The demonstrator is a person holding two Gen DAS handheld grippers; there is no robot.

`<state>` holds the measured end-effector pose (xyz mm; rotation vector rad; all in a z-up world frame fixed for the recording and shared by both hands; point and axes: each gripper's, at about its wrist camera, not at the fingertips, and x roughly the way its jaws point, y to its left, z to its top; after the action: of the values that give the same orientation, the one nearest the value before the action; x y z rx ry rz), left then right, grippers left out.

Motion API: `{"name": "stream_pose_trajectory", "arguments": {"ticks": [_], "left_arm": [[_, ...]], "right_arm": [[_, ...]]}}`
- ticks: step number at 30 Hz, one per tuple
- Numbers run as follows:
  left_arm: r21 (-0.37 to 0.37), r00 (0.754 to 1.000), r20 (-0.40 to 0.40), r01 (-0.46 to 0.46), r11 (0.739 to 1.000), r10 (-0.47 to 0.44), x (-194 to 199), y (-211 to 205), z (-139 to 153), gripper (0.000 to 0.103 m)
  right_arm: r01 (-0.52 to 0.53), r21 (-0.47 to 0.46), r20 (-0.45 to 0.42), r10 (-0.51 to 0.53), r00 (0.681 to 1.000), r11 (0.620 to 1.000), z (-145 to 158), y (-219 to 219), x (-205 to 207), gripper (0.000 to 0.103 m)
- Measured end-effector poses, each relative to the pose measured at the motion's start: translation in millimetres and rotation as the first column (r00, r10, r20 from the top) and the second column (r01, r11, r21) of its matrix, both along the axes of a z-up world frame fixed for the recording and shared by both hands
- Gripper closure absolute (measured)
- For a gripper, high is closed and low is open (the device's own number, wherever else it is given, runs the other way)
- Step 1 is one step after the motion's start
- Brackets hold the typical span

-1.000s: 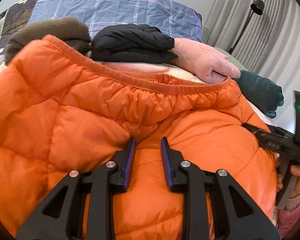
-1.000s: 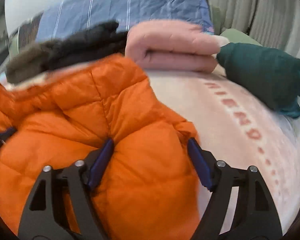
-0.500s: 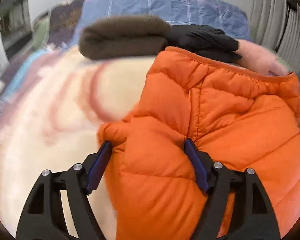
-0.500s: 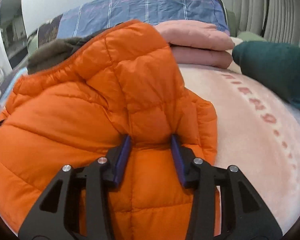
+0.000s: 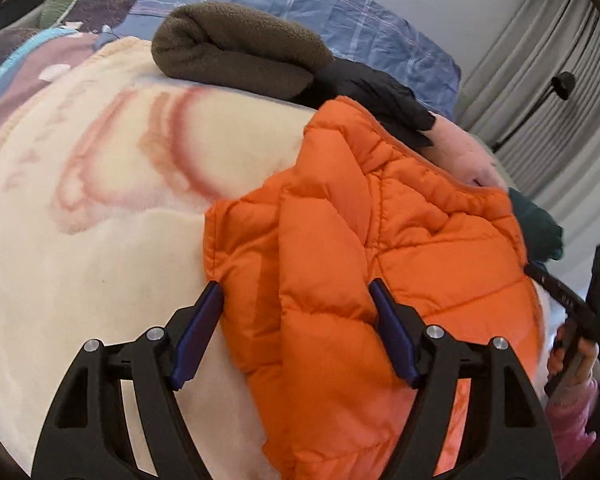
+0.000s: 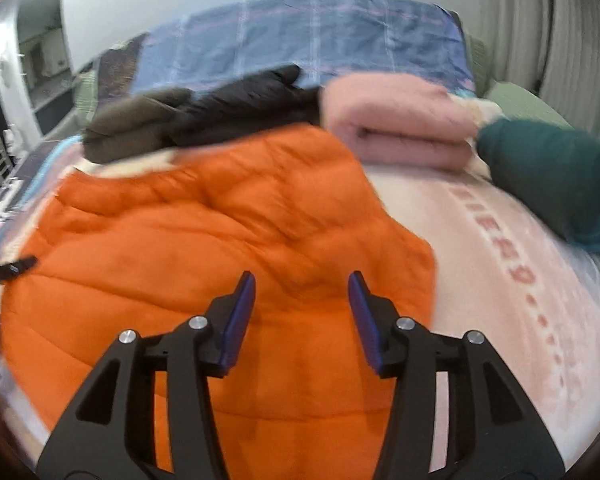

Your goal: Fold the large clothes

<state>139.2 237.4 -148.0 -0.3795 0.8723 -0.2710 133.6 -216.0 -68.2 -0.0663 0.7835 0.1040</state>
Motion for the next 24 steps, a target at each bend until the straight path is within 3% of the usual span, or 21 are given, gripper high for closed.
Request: {"name": "stream_pose_trajectory", "arguments": {"ticks": [4,9,11,14,16,24], "left_arm": [[-0.036,0.999,-0.01,0.031,0.999,-0.031,0.5,-1.0,-9.6,0.031],[-0.078,0.999,-0.015,0.049,0.996,-0.05,1.8,0.9,-15.5,0.033],[-0.088,0.999,-0.021,0.045,0.995,-0.047,0.7,4.1,-16.6,0.031],[-0.067,0.999,-0.016,0.03,0.997,-0.031,-4.1,8.6,-11.1,0.028],[-0.065,0.999,-0.003,0.035,0.997,-0.035,-4.9,10.3,-9.3,0.026],[-0.134,0.998,-0.016,0.061,0.989,-0.064,10.8,18.2,-29.7,0.013]], "right_arm": [[-0.082,0.038,-0.02,0.083,0.996,0.996,10.3,33.0,21.0,0.054],[-0.16,0.086,-0.091,0.167,0.982,0.983,1.5,76.9,61.0,0.054],[-0.155,0.106,-0.139,0.169,0.976,0.982,-9.4,91.2,79.7,0.054],[-0.12,0.035,-0.188,0.125,0.974,0.992,-33.2,99.2,97.5,0.055],[-0.109,0.041,-0.217,0.115,0.969,0.993,-47.6,97.7,103.3,0.054],[-0.118,-0.006,-0.186,0.114,0.976,0.993,-53.0,99.1,95.7,0.053]]}}
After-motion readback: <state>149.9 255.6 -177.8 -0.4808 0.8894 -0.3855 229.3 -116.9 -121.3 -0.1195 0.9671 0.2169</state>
